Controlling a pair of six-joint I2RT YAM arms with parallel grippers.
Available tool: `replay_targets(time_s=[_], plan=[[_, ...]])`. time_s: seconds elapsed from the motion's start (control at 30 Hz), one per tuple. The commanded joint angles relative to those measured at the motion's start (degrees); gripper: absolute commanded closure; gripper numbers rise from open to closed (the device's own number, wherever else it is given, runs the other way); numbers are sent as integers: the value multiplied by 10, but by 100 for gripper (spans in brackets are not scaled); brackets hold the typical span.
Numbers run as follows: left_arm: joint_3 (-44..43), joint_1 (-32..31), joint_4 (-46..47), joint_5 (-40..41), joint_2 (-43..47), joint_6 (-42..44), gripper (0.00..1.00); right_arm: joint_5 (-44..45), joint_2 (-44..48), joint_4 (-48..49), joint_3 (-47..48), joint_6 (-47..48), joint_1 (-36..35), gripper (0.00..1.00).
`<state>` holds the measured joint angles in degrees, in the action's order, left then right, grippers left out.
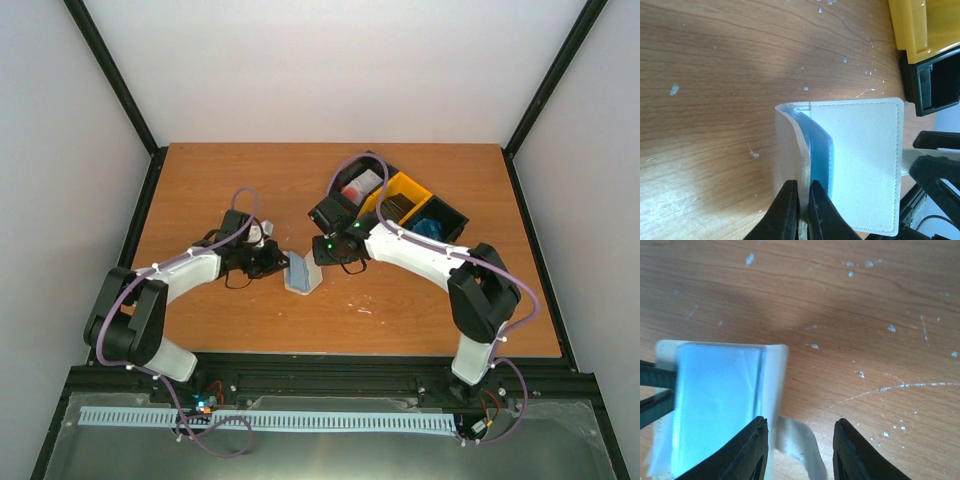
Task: Put the credit cards into the card holder
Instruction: Open the card holder at the center of the board.
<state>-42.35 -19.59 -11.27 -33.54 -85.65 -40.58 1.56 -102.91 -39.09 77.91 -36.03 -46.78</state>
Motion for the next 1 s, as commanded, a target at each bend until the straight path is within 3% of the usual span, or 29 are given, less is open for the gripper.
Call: replay_targets(time_s=[0.0, 0.13, 0.23, 0.3, 0.57, 0.67, 0.73, 0.83, 0.97], plan=[[-32, -11, -44, 12, -5, -36, 98, -22, 37, 23, 15, 36, 3, 64], [-46, -14, -66, 42, -17, -35, 99, -23, 30, 26, 9, 26, 2, 62], [-54, -15, -86, 60, -29, -33, 99, 36, 18, -14, 15, 7, 2, 49], [-56, -15, -88, 62, -32, -31, 100, 45, 17, -16, 16, 15, 2, 47], [-62, -16, -84, 56, -43, -29, 99, -113, 6, 60, 22, 85, -15, 48], [-66, -16, -84, 51, -42, -29, 99, -52, -18, 21, 51, 82, -32, 46], [-65, -16, -82, 44, -37, -30, 99, -32, -26, 8, 58, 81, -37, 39], [-63, -16, -77, 36, -29, -31, 99, -43, -36, 8, 58, 89, -38, 32], [-62, -16, -73, 29, -22, -34, 99, -72, -60, 10, 56, 95, -40, 30]])
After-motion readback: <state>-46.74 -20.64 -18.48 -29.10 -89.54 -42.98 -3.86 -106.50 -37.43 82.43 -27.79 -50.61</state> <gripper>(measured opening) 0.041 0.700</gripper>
